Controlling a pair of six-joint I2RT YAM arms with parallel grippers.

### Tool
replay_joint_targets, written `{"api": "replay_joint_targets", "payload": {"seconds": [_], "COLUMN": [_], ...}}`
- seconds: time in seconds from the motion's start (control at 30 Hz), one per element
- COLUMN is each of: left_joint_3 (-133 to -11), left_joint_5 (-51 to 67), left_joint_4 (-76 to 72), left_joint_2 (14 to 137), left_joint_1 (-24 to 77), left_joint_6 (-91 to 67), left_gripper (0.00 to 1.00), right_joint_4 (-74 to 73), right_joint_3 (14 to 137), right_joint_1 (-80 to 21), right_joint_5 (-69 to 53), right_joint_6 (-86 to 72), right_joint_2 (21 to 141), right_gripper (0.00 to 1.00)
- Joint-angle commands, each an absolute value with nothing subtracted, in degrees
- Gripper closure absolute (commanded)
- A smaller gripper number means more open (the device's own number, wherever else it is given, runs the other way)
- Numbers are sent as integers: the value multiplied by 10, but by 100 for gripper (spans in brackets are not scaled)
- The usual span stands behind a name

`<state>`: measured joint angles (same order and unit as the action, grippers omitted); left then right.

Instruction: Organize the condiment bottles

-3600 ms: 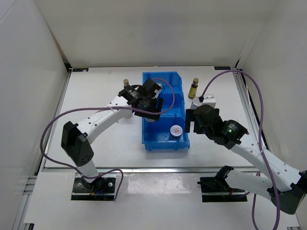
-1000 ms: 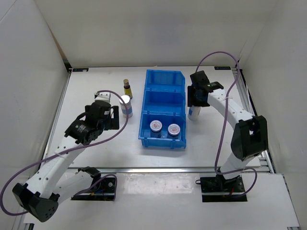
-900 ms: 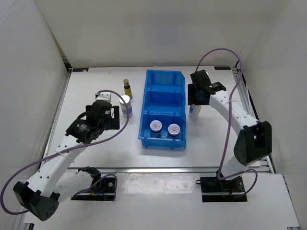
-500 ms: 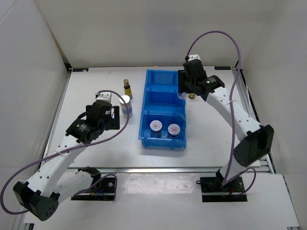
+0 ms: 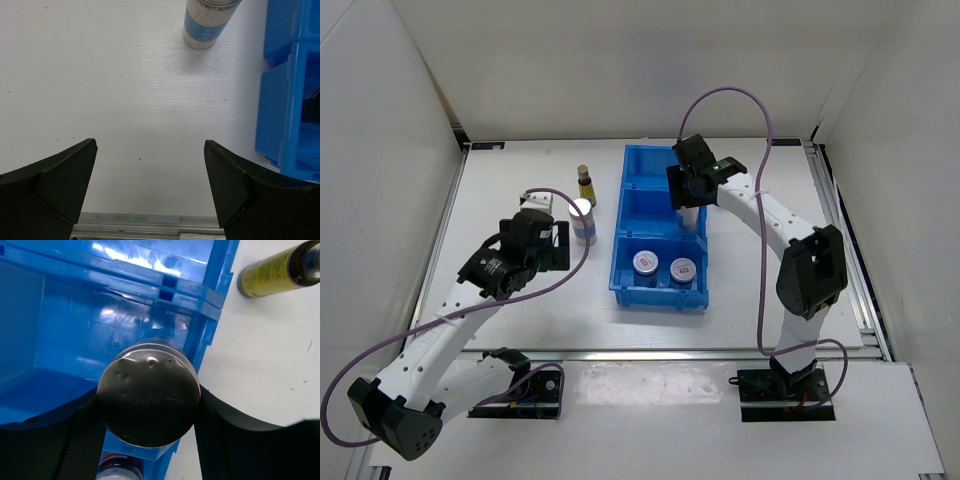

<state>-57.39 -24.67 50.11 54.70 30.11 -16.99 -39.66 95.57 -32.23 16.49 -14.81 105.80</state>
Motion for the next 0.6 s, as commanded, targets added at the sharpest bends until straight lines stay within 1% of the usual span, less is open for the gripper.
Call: {"api": "replay_joint_targets", "payload": {"seconds": [0.0,0.03,0.07,0.1,0.13,0.2,0.23,0.27,0.33,0.47,0.57], "left_joint_3": [-583,-583,-583,-583,-583,-583,-583,-583,-588,-621,-687], "left_joint_5": [-251,-251,-251,-251,-246,-246,-246,-253,-253,-245,-205], "left_joint_4": [495,495,495,495,495,495,495,495,495,495,489], "left_joint_2": [553,553,553,558,564,570,570,576,576,598,646], "left_joint_1": [302,302,302,302,302,302,302,302,302,302,296], "left_joint_6": [-167,-167,-167,-167,-167,-167,-167,-167,-167,-167,-172], "left_gripper": [0,0,0,0,0,0,0,0,0,0,0], "right_joint_4": [-375,-375,-375,-375,-375,-382,-382,-382,-377,-377,-377], "right_joint_3": [948,942,942,942,942,942,942,933,921,903,869], "right_joint_1": [-322,-322,-322,-322,-322,-322,-322,-322,-327,-327,-332], "right_joint_5": [166,166,166,166,166,166,166,177,209,239,250], "right_joint_6": [-156,-156,-156,-156,-156,-156,-163,-163,-169,-169,-169], "right_joint_2": [1053,1059,1059,1066,1066,1066,1061,1046,1025,943,878], "right_gripper": [100,100,97,87,62,45,23,14,1,1,1]}}
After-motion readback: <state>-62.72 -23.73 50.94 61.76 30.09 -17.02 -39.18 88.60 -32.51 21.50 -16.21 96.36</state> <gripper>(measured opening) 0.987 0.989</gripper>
